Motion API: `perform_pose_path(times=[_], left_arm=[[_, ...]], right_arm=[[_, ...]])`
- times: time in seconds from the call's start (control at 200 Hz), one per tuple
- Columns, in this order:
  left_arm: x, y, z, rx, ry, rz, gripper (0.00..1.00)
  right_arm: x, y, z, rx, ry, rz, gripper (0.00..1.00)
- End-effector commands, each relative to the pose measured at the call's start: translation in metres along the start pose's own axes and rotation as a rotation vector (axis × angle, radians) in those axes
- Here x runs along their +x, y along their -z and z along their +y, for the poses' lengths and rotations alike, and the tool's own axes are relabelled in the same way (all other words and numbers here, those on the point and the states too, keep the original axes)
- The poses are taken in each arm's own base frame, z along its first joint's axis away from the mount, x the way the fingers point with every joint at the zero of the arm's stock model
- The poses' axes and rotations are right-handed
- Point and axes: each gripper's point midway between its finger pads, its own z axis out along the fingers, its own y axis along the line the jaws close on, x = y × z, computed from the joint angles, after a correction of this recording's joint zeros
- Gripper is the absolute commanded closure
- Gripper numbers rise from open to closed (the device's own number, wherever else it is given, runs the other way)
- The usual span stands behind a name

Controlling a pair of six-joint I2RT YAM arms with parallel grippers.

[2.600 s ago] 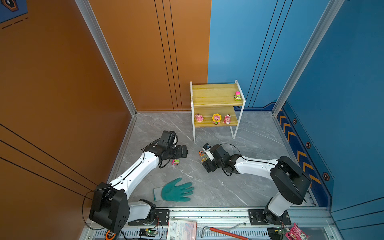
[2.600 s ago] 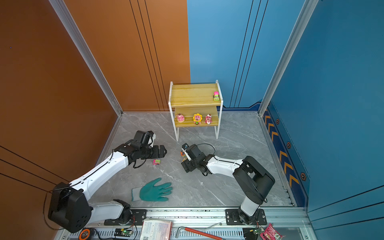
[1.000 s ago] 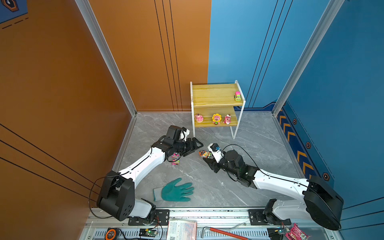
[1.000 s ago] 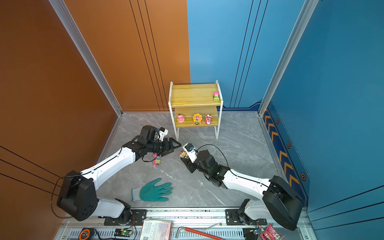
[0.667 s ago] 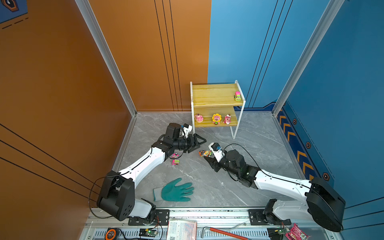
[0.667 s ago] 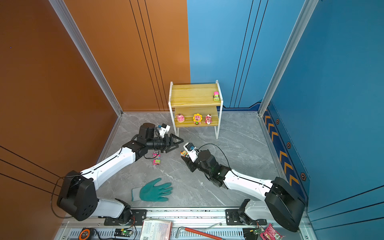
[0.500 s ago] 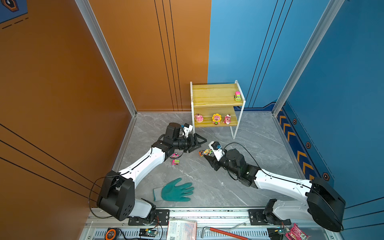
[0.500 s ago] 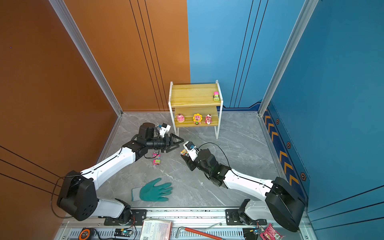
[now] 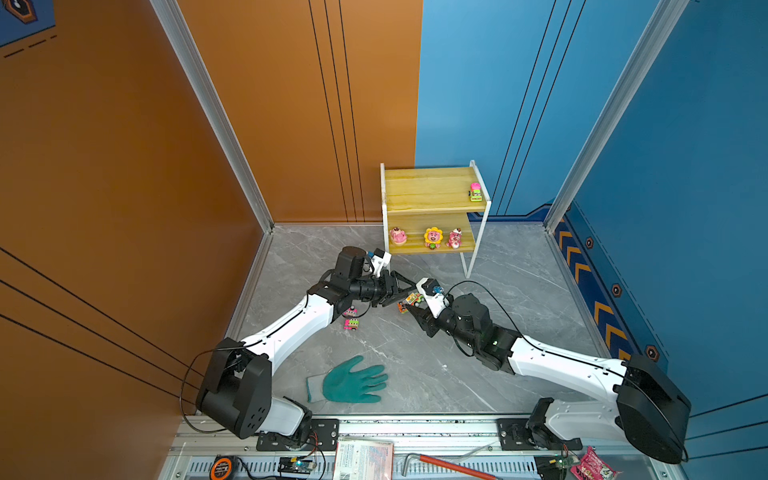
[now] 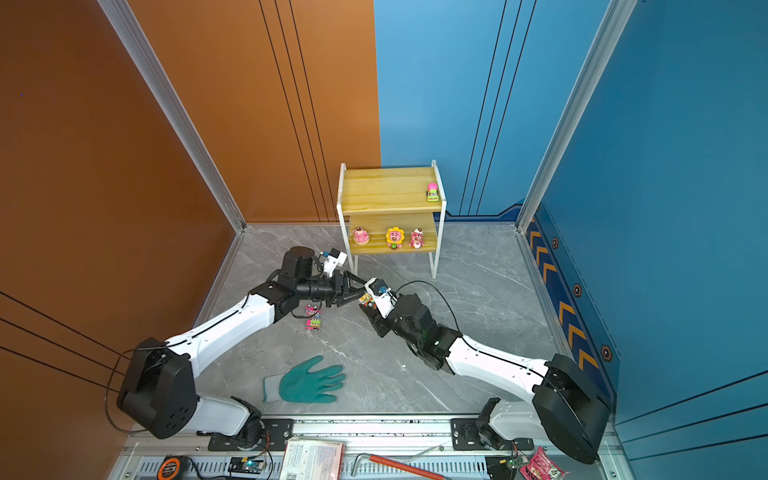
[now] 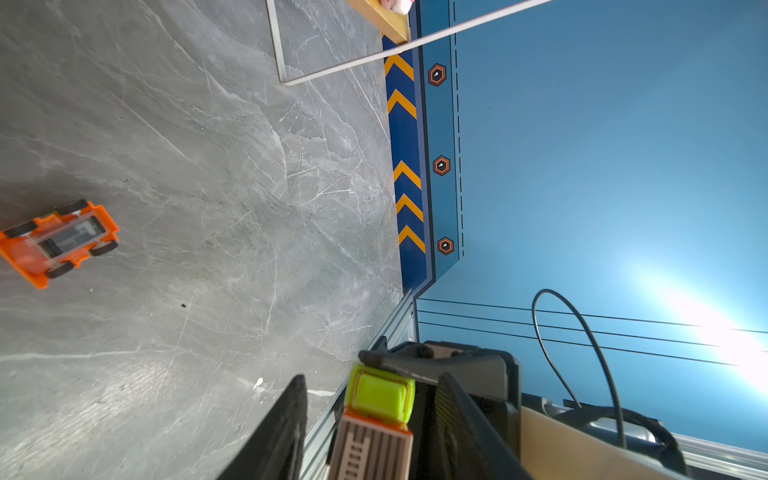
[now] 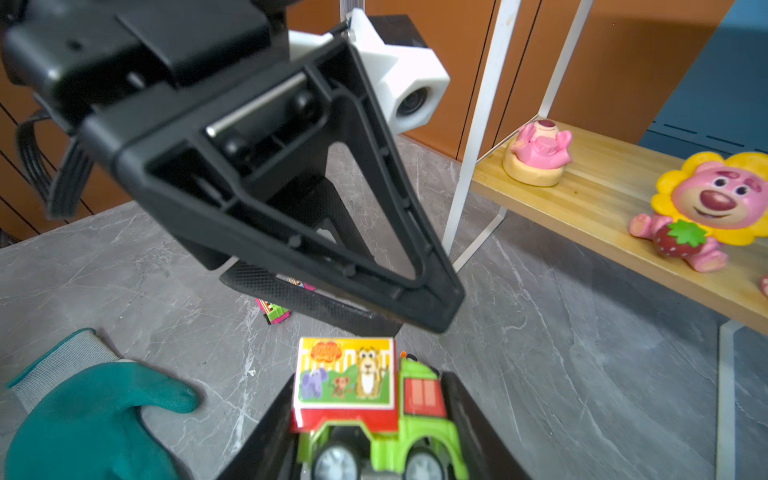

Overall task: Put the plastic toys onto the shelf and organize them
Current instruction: 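Lift the truck with the right gripper while the left gripper approaches it, then close the left gripper on the truck while the right gripper opens and withdraws, then lower the truck to the floor with the left gripper and open it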

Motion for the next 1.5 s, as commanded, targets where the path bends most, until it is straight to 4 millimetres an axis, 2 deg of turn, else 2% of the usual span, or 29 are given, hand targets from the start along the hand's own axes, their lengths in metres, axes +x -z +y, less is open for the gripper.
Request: perform_pose_path(times=[0.0, 0.155, 0.38, 0.586, 0.751, 0.816, 0.886, 1.031, 1.071, 1.226, 1.381, 1.416, 1.431, 1.492], left_arm=[[0.006, -0.004, 0.000, 0.012, -0.019, 0.026, 0.54], [0.005, -0.004, -0.002, 0.013, -0.025, 0.026, 0.58], [0.006, -0.001, -0.005, 0.009, -0.061, 0.023, 0.59], [0.008, 0.001, -0.005, -0.004, -0.106, 0.028, 0.71], [0.005, 0.000, -0.005, -0.008, -0.136, 0.021, 0.74], [0.003, 0.001, -0.006, -0.015, -0.165, 0.005, 0.74], [0.002, 0.003, -0.004, -0.038, -0.200, -0.011, 0.74], [0.002, 0.008, 0.010, -0.156, -0.323, -0.042, 0.74], [0.006, 0.009, 0.022, -0.219, -0.337, -0.030, 0.74], [0.015, -0.003, 0.041, -0.348, -0.448, -0.029, 0.74], [0.038, -0.034, 0.057, -0.483, -0.613, -0.004, 0.74], [0.042, -0.041, 0.059, -0.503, -0.649, -0.014, 0.74], [0.046, -0.044, 0.062, -0.512, -0.660, -0.010, 0.73], [0.050, -0.058, 0.060, -0.502, -0.713, -0.042, 0.72]], right_arm=[[-0.015, -0.004, -0.009, 0.041, 0.009, -0.030, 0.52], [-0.014, -0.008, -0.012, 0.049, 0.008, -0.020, 0.52], [-0.010, -0.013, -0.016, 0.058, 0.003, -0.001, 0.52], [-0.010, -0.015, -0.018, 0.060, -0.005, 0.001, 0.52], [-0.011, -0.016, -0.018, 0.055, -0.008, 0.002, 0.51], [-0.010, -0.015, -0.018, 0.056, -0.007, 0.008, 0.49], [-0.008, -0.012, -0.018, 0.055, -0.010, 0.020, 0.40], [-0.003, 0.013, -0.017, 0.022, -0.025, 0.036, 0.22], [0.000, 0.023, -0.017, 0.016, -0.037, 0.045, 0.19], [0.017, 0.068, -0.025, 0.028, -0.117, 0.078, 0.13], [0.038, 0.105, -0.069, 0.241, -0.248, 0.121, 0.14], [0.041, 0.112, -0.074, 0.274, -0.274, 0.120, 0.14], [0.043, 0.116, -0.084, 0.310, -0.295, 0.118, 0.14], [0.048, 0.124, -0.096, 0.360, -0.347, 0.118, 0.14]])
